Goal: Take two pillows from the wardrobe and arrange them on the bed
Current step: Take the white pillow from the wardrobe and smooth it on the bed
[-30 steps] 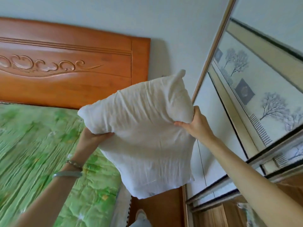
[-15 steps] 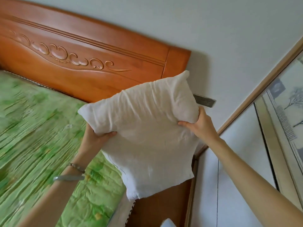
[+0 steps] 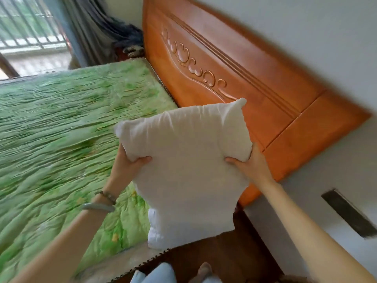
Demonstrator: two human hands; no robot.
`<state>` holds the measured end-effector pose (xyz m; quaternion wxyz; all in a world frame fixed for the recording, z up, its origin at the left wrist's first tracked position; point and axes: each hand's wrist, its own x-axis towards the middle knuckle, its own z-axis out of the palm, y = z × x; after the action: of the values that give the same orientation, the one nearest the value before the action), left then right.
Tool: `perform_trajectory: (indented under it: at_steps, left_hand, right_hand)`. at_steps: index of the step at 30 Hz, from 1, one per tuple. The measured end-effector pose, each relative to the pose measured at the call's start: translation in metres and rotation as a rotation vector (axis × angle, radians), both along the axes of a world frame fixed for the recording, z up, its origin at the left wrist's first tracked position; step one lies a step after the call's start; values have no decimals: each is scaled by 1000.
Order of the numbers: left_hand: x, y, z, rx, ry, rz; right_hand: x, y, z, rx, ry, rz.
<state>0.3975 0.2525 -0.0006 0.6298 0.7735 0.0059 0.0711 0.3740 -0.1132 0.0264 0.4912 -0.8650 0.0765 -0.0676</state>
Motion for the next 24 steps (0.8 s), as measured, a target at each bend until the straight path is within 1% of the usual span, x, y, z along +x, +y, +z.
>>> perform_trajectory:
  at_steps: [5,8,10,12,15,19,24]
  left_hand:
    - [-16,-3,-1,42,62,243]
    - [-9,-1,-2,109,74,369]
    - [1,0,-4,115,103,412]
    - [18,4,-10,98,124,450]
    - [46,12,-20,47,147,461]
    - [91,26,-40,15,162,410]
    - [151,43,-71,-45,237,348]
  right_hand:
    - [45,-1,-11,60,35,133]
    - [78,9,-16,68,-1,195]
    - [99,15,-18,50,-34,219]
    - [123,23,-25,53,-23,223]
    - [162,34,-38,59,-9,248]
    - [211,49,-56,37,46,266]
    - [267,66,-80,-56,125,227]
